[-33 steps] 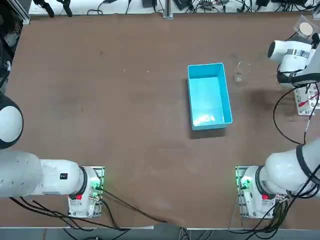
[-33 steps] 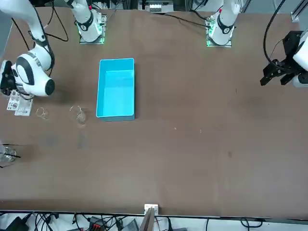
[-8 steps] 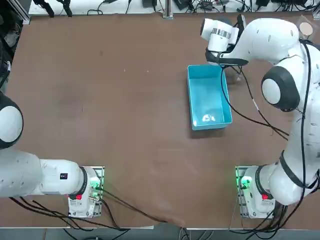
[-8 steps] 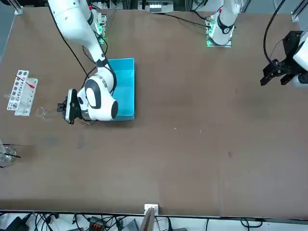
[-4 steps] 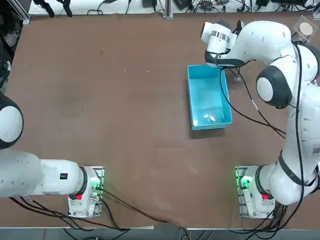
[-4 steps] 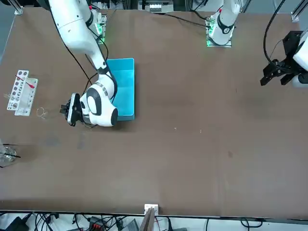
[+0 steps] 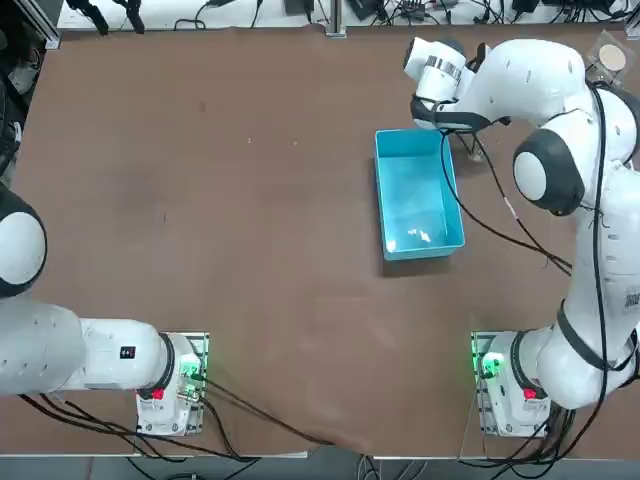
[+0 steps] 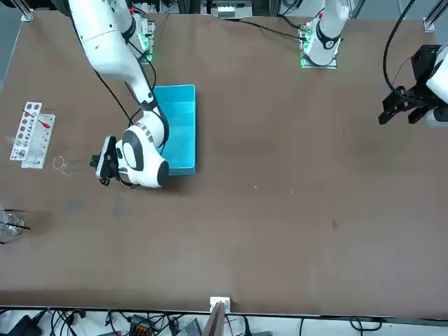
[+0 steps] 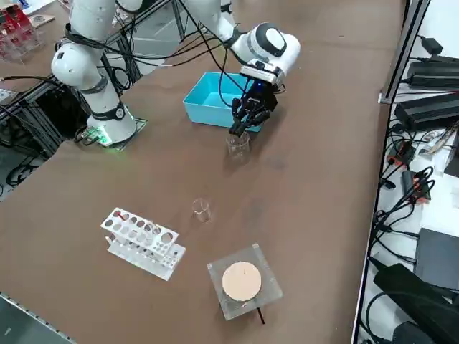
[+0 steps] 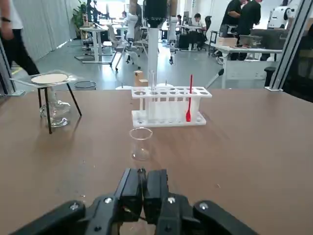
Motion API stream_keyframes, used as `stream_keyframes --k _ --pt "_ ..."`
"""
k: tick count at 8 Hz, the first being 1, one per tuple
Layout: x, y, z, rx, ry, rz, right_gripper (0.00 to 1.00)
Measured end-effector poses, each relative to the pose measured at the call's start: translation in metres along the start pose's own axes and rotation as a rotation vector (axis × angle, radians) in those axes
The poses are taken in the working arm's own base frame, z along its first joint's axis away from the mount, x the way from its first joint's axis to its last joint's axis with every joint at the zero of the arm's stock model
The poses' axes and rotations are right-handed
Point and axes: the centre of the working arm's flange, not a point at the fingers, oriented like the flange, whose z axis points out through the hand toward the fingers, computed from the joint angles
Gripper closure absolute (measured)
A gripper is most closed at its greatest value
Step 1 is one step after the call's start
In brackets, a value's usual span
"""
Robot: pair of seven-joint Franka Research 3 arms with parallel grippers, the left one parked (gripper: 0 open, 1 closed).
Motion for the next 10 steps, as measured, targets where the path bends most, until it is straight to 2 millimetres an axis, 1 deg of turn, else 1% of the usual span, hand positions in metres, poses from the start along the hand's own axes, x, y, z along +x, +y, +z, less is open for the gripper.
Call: stream_keyframes --k 1,3,5,6,7,9,10 --pt "-0.002 0.000 0.004 -0.011 -0.003 0.018 0.93" --pt "-0.012 -0.001 0.008 -0.019 -0.025 0.041 0.93" --pt "-0.016 0.000 0.009 -0.024 -0.037 0.045 0.91" --pt "-0.017 0.001 0.008 -0.031 -0.044 0.045 0.88" --pt "-0.017 0.001 0.008 -0.034 -0.047 0.045 0.80" --pt "-0.017 0.001 0.008 -0.037 -0.050 0.045 0.47" --pt "-0.017 0.002 0.008 -0.038 -0.049 0.038 0.26"
